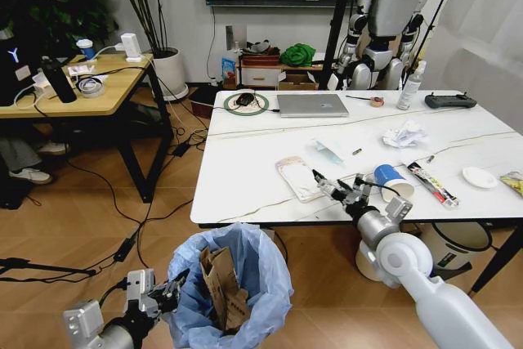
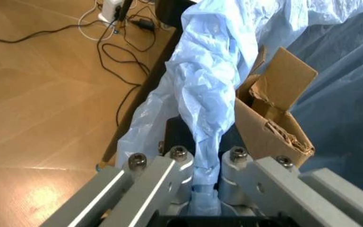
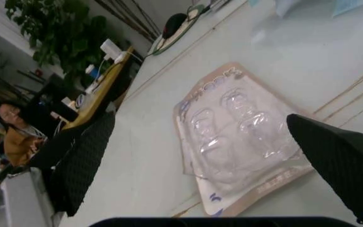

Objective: Pick up the trash bin and place the trash from the table into it.

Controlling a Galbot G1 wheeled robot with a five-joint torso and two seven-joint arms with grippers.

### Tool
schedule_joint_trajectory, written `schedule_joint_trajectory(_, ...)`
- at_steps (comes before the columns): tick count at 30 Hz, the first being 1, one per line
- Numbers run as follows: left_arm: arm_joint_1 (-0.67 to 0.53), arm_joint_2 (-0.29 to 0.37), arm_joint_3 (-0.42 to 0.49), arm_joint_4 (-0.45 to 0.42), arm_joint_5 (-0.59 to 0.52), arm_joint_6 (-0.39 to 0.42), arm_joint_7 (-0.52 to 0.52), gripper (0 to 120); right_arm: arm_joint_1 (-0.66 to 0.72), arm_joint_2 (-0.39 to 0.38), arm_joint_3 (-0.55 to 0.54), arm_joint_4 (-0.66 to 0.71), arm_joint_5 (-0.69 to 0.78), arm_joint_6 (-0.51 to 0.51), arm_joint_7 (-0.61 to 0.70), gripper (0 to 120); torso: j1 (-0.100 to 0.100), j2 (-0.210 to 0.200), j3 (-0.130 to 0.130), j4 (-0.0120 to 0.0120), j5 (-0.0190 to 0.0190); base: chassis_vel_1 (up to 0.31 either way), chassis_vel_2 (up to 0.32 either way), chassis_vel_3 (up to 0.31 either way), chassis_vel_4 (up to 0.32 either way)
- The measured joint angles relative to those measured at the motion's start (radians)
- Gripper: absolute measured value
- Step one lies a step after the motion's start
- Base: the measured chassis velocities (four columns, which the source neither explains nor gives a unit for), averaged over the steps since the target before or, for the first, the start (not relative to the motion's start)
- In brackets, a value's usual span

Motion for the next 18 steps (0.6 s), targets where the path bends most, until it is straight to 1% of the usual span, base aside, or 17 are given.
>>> schedule_joint_trajectory(6, 0.002, -0.002, -0.003, 0.001, 0.0, 0.0, -0.001, 0, 0.008, 0.004, -0.009, -0.004, 0.019, 0.0, 0.011, 100, 0.0, 0.0, 0.0, 0.0, 0.0, 0.0, 0.0, 0.0, 0.0)
schedule_joint_trajectory(9, 0.003, -0.002, -0.003, 0.001, 0.0, 0.0, -0.001, 0, 0.0, 0.004, -0.009, 0.025, 0.038, -0.001, 0.022, 100, 0.0, 0.0, 0.0, 0.0001, 0.0001, 0.0, 0.0, 0.0, 0.0)
schedule_joint_trajectory(14, 0.004, 0.003, -0.009, 0.002, -0.002, -0.001, -0.003, 0, -0.045, -0.006, -0.028, 0.142, 0.102, -0.005, 0.031, 100, 0.0, 0.0, 0.0, -0.0002, -0.0001, 0.0, 0.0, 0.0, 0.0)
schedule_joint_trajectory(18, 0.012, 0.007, -0.018, -0.003, -0.005, -0.001, -0.005, 0, -0.043, -0.007, -0.061, 0.169, 0.153, -0.007, 0.035, 100, 0.0, 0.0, 0.0, -0.0002, -0.0002, 0.0, 0.0, 0.0, 0.0)
